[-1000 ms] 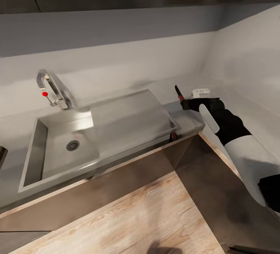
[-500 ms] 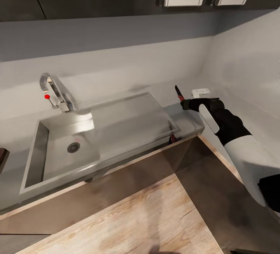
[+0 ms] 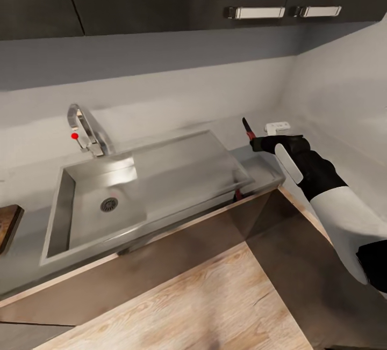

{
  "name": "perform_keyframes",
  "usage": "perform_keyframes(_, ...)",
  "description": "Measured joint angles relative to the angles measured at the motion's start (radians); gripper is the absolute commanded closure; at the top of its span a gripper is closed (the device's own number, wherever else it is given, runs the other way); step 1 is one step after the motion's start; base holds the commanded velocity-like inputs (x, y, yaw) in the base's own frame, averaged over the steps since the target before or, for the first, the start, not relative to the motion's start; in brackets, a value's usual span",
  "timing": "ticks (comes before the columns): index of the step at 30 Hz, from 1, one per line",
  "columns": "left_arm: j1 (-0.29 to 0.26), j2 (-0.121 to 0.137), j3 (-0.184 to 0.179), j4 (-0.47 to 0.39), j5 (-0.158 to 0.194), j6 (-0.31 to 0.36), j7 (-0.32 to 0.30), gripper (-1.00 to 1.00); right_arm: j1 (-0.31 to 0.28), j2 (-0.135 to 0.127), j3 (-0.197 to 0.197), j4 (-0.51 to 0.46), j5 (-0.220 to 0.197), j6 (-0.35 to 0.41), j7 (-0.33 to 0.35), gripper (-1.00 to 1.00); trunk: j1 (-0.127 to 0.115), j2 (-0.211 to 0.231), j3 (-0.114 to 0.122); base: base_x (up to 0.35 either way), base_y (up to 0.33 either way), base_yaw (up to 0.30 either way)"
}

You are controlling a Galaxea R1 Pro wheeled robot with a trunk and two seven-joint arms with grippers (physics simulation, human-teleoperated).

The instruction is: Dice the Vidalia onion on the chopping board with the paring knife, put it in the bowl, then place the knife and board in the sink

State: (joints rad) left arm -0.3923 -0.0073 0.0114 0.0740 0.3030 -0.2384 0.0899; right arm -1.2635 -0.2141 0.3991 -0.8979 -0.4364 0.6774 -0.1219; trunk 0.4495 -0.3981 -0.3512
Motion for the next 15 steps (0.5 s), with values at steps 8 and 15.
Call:
perform_keyframes(8,0.0,0.0,0.0,0.0,0.0,0.0,0.0,-1.0,0.0,0.003,0.0,0.0,0.034,0.0,-0.02,1.0,0.0,0.0,0.013,-0.102,0.156,0.068)
perform_keyframes(15,0.0,0.0,0.0,0.0,0.0,0.0,0.0,-1.0,0.0,0.004,0.0,0.01,0.04,0.0,-0.021,1.0,0.0,0.0,0.024,-0.215,0.232,0.103)
